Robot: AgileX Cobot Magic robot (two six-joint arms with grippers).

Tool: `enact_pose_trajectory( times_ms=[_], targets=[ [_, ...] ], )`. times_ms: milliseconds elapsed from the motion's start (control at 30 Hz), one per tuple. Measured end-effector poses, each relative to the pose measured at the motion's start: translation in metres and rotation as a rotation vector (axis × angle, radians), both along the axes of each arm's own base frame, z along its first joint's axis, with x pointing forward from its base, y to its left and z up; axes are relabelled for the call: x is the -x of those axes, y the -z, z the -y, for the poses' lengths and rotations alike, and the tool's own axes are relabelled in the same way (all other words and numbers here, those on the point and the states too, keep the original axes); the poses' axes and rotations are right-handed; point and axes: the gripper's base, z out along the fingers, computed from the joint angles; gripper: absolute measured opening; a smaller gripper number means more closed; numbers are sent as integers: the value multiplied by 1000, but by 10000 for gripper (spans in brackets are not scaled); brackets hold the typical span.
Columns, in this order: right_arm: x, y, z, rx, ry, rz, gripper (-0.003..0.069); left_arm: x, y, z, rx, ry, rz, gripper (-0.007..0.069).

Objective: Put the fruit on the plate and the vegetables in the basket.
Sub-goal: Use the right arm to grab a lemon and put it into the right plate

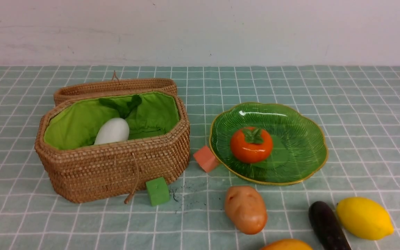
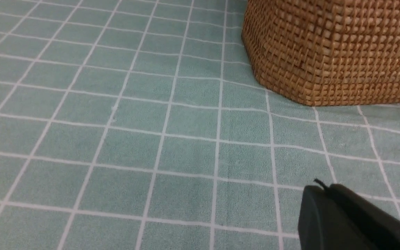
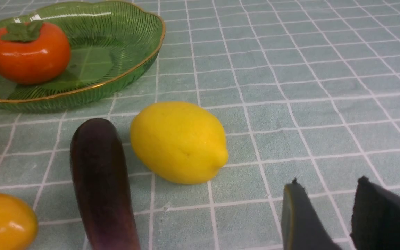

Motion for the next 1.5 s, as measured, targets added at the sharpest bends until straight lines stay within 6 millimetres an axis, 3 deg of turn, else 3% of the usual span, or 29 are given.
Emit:
enact_pose_trajectory(
  times_ms=[367, 500, 733, 800, 900, 1000, 1067, 1133, 1167, 1233, 1367, 1400, 1500],
  targets=[
    [0, 0, 1, 33, 2, 7, 240, 0, 0, 0, -2, 0, -2, 10],
    [-3, -5, 1, 45, 0, 92, 240, 0, 0, 0, -3, 0, -2, 15],
    [-4, -37, -2, -36, -14, 451, 240, 0, 0, 0, -3, 0, -2, 17],
    [-3, -41, -2, -46, -19, 494, 240, 0, 0, 0, -3, 0, -2, 17],
    [0, -57, -1, -204, -8, 539, 240, 0, 0, 0, -4, 0, -2, 17],
    [8, -91, -1, -279, -1, 543, 240, 0, 0, 0, -4, 0, -3, 17],
    [11, -114, -1, -294, 6, 513, 240, 0, 0, 0, -4, 0, -3, 17],
    [12, -151, -1, -295, 16, 465, 240, 0, 0, 0, -4, 0, -3, 17],
    [5, -184, 0, -286, 35, 385, 240, 0, 0, 0, -4, 0, -3, 17],
    [-9, -211, 1, -279, 57, 284, 240, 0, 0, 0, -4, 0, -3, 17],
    [-41, -224, 6, -223, 107, 56, 240, 0, 0, 0, -4, 0, -3, 17],
    [-62, -218, 9, -140, 122, -79, 240, 0, 0, 0, -5, 0, -3, 17],
    [-87, -203, 11, -59, 108, -225, 240, 0, 0, 0, -5, 0, -3, 17]
  ],
)
